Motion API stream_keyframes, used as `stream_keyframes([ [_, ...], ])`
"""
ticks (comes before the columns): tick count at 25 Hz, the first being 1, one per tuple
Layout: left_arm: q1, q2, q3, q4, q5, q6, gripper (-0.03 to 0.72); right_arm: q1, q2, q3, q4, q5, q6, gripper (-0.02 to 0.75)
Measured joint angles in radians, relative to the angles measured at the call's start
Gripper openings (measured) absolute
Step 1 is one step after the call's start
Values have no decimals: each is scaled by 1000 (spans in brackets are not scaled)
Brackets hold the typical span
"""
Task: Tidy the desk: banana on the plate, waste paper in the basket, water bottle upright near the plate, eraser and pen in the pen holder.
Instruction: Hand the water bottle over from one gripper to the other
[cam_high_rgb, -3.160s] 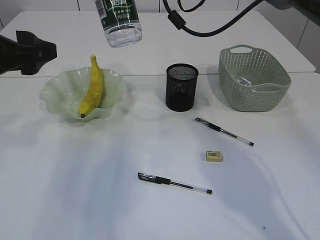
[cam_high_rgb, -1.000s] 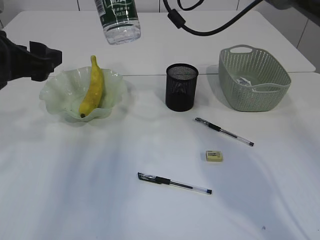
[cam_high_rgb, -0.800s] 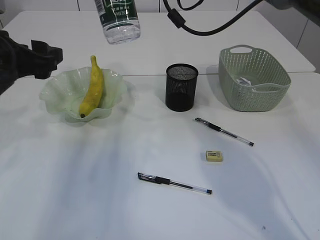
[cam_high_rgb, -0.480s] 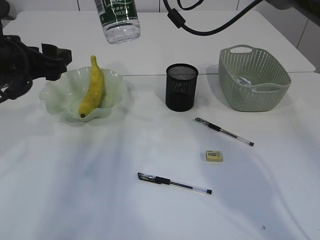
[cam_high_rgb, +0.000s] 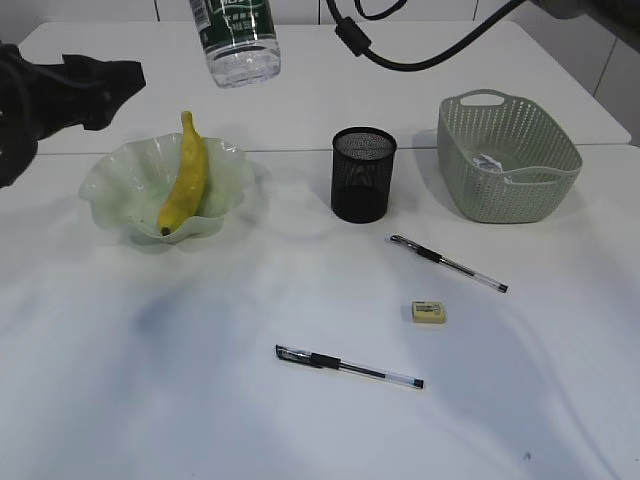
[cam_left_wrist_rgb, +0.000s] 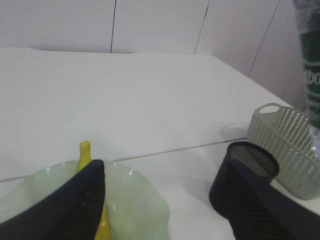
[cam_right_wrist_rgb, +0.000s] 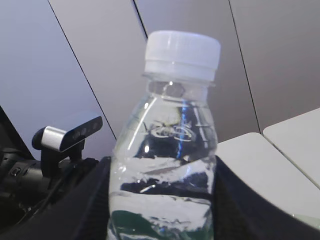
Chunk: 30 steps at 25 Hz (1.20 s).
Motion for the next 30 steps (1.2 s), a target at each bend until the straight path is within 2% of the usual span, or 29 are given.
stream_keyframes([
  [3,52,0,0,152,-89,-146,527,0,0,0,0,0,0,376],
  [8,109,0,0,333,-234,-324,527,0,0,0,0,0,-2,376],
  [17,144,20,-47,557,-441,-540,526,0,0,0,0,0,-2,376],
  [30,144,32,-71,694,-534,-691,520,2,0,0,2,0,-2,376],
])
